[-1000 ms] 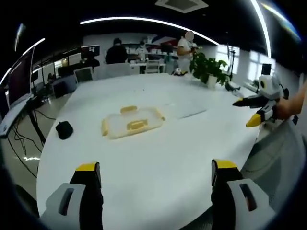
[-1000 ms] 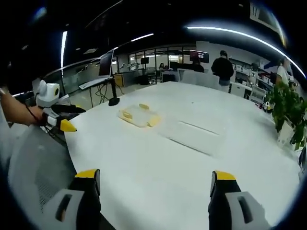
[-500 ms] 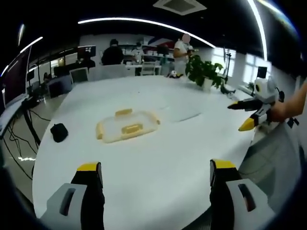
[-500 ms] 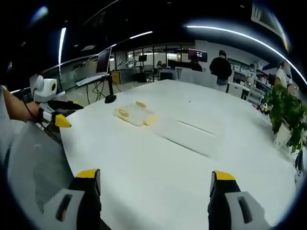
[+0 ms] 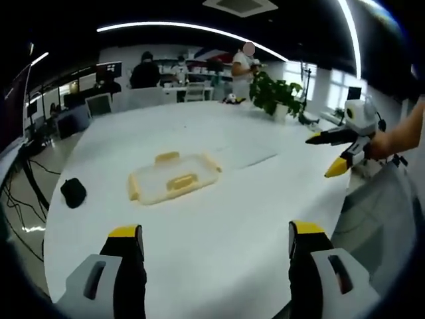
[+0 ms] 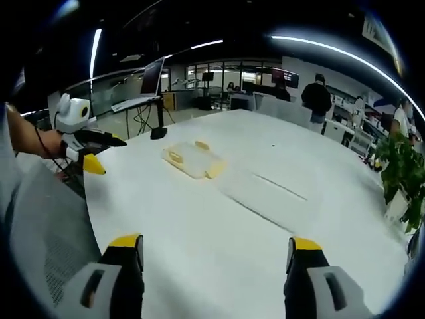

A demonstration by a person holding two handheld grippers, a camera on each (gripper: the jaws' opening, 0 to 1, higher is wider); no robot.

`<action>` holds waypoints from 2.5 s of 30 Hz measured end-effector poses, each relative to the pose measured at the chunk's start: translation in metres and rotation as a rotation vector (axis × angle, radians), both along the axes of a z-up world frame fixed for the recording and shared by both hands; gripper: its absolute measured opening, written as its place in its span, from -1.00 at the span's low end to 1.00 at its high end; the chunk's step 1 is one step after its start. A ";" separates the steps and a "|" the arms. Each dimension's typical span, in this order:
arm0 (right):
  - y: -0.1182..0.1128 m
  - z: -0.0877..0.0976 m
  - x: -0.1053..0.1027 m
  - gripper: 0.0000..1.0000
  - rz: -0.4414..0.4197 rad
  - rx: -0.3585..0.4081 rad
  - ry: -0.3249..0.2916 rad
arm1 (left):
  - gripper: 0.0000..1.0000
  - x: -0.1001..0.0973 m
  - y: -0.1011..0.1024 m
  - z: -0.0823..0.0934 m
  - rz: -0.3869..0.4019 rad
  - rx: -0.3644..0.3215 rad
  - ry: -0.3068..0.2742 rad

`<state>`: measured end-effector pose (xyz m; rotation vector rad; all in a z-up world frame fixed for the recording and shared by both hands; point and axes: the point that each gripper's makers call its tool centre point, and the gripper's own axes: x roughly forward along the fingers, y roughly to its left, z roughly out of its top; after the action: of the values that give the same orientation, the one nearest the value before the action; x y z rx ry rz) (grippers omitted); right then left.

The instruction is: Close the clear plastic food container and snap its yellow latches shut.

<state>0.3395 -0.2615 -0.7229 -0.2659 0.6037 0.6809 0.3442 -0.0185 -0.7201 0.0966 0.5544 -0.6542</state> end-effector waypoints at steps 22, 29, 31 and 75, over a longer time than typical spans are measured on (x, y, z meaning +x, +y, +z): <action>0.030 0.000 0.035 0.65 0.168 -0.050 0.010 | 0.68 0.030 0.012 -0.010 -0.128 0.065 0.013; 0.038 0.003 0.049 0.63 0.227 -0.080 -0.002 | 0.66 0.041 0.016 -0.014 -0.180 0.107 0.008; 0.041 0.004 0.053 0.63 0.241 -0.088 -0.006 | 0.65 0.046 0.017 -0.013 -0.188 0.108 0.006; 0.096 -0.014 0.123 0.43 0.522 -0.212 -0.005 | 0.53 0.113 0.044 -0.032 -0.453 0.288 -0.001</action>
<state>0.4621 -0.1658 -0.7369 -0.6355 0.6061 1.1186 0.4573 0.0252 -0.7522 0.5035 0.6294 -1.0103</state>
